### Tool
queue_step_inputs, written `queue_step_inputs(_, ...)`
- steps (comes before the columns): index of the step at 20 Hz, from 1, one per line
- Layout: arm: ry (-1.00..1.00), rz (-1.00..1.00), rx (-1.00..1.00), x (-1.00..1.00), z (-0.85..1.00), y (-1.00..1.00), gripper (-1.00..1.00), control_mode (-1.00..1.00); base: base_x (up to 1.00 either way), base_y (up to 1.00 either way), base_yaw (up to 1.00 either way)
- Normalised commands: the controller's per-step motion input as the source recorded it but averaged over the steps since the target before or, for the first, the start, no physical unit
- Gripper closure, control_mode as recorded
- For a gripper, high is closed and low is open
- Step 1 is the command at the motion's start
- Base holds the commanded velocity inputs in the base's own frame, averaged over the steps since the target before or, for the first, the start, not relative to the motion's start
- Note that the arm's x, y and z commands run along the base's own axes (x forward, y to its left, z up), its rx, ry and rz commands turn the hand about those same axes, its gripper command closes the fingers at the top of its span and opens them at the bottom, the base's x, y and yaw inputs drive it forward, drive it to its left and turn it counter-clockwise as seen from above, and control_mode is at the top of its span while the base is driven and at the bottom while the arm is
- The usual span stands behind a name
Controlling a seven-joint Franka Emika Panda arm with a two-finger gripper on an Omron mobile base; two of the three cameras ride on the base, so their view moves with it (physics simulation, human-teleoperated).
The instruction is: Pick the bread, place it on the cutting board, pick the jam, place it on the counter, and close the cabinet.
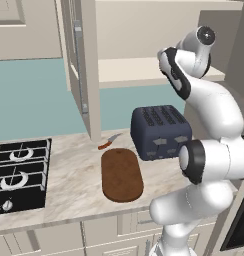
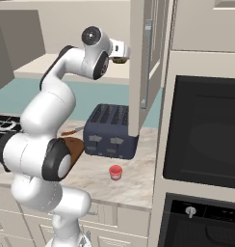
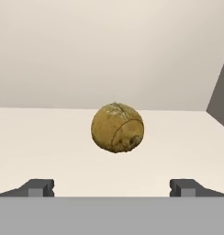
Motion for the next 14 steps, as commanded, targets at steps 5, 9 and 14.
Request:
queue_step_inputs(5, -0.02, 0.00, 0.00, 0.28, -0.09, -0.02, -1.00, -1.00, 0.00, 0.00, 0.00)
queue_step_inputs(9, 0.00, 0.00, 0.00, 0.31, 0.00, 0.00, -1.00, -1.00, 0.00, 0.00, 0.00)
queue_step_inputs(14, 0.00, 0.00, 0.01, 0.35, 0.00, 0.00, -1.00, -1.00, 0.00, 0.00, 0.00)
